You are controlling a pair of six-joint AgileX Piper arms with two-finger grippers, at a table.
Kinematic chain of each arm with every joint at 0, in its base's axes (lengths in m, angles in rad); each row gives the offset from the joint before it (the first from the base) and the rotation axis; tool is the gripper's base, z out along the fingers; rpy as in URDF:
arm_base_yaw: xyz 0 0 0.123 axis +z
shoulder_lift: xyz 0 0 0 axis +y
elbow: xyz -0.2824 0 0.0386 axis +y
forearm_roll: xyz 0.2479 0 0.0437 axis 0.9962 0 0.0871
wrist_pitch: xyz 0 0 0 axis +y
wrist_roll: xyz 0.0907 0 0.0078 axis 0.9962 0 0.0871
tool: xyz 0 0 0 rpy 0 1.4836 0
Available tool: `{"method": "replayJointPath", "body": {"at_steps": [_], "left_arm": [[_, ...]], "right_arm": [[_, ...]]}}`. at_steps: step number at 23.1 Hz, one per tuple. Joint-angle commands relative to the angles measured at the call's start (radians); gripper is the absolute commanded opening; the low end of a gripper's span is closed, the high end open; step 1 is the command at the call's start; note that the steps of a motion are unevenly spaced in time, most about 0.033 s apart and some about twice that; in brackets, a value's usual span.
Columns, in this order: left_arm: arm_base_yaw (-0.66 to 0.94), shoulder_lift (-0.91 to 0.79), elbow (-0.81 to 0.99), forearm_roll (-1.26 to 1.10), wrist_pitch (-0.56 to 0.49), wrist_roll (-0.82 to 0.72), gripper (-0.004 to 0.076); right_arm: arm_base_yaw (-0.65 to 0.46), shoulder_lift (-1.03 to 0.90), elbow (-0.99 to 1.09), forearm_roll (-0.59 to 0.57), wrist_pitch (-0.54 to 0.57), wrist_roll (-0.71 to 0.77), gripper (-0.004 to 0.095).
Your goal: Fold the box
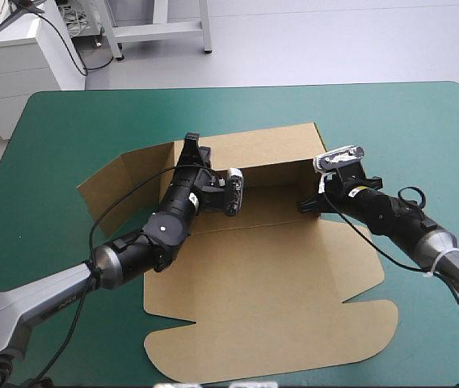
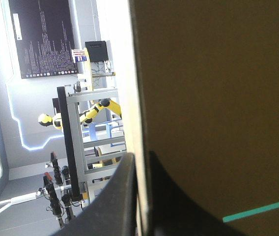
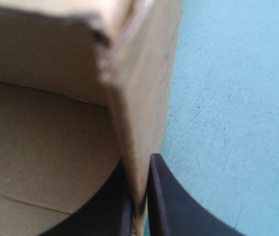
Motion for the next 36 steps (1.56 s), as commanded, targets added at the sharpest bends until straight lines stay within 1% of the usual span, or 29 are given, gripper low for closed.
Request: {"method": "replayJointPath", "body": {"at_steps": [1,4,7,8,10,11,12,13,15,16,18,19,20,22,23,24,27,30,36], "left_arm": [[-0.004,-0.022,-0.010,-0.021,-0.031,-0.006,-0.0008],[-0.004,-0.022,-0.010,-0.021,-0.036,-0.006,0.0012],[-0.004,-0.022,-0.010,-0.027,-0.058,-0.026,0.0100],[-0.004,-0.022,-0.010,-0.027,-0.075,-0.033,0.0160],[-0.004,-0.022,-0.010,-0.027,-0.090,-0.046,0.0251],[-0.004,-0.022,-0.010,-0.027,-0.095,-0.062,0.0322],[-0.004,-0.022,-0.010,-0.027,-0.095,-0.066,0.0370],[-0.004,-0.022,-0.010,-0.025,-0.095,-0.066,0.0468],[-0.006,-0.022,-0.010,-0.022,-0.093,-0.066,0.0514],[-0.010,-0.022,-0.010,-0.022,-0.093,-0.066,0.0514],[-0.040,-0.022,-0.010,-0.022,-0.056,-0.066,0.0514],[-0.071,-0.022,-0.010,-0.022,-0.005,-0.066,0.0514],[-0.085,-0.022,-0.010,-0.022,0.023,-0.066,0.0514],[-0.154,-0.022,-0.010,-0.022,0.154,-0.066,0.0514],[-0.171,-0.022,-0.010,-0.022,0.188,-0.066,0.0514],[-0.193,-0.022,-0.010,-0.022,0.244,-0.066,0.0514],[-0.251,-0.023,-0.010,-0.022,0.351,-0.066,0.0510],[-0.289,-0.027,-0.010,-0.022,0.388,-0.066,0.0510],[-0.367,-0.027,-0.010,-0.022,0.449,-0.066,0.0510]], "right_arm": [[0.001,-0.039,-0.033,0.014,-0.072,-0.006,-0.0014],[0.001,-0.039,-0.033,0.014,-0.072,-0.006,-0.0014],[0.001,-0.039,-0.033,0.014,-0.075,-0.006,-0.0014],[0.001,-0.039,-0.033,0.014,-0.074,-0.006,-0.0014],[0.001,-0.039,-0.033,0.014,-0.074,-0.006,-0.0014],[0.001,-0.039,-0.033,0.014,-0.074,-0.006,-0.0014],[0.001,-0.039,-0.033,0.014,-0.076,-0.006,-0.0014],[0.001,-0.039,-0.033,0.014,-0.076,-0.006,-0.0014],[0.001,-0.039,-0.033,0.014,-0.086,-0.006,-0.0013],[0.001,-0.039,-0.033,0.014,-0.096,-0.006,-0.0013],[0.001,-0.039,-0.033,0.014,-0.137,-0.006,-0.0013],[0.001,-0.039,-0.040,0.014,-0.150,-0.006,-0.0013],[0.001,-0.037,-0.042,0.014,-0.156,-0.006,-0.0013],[0.001,-0.037,-0.063,0.014,-0.197,-0.006,-0.0013],[-0.001,-0.037,-0.071,0.014,-0.201,-0.006,-0.0013],[-0.006,-0.032,-0.087,0.014,-0.201,-0.006,-0.0013],[-0.035,-0.004,-0.136,0.014,-0.159,0.017,-0.0013],[-0.056,0.022,-0.171,0.014,-0.112,0.018,-0.0012],[-0.072,0.074,-0.227,0.014,-0.089,0.024,-0.0011]]}}
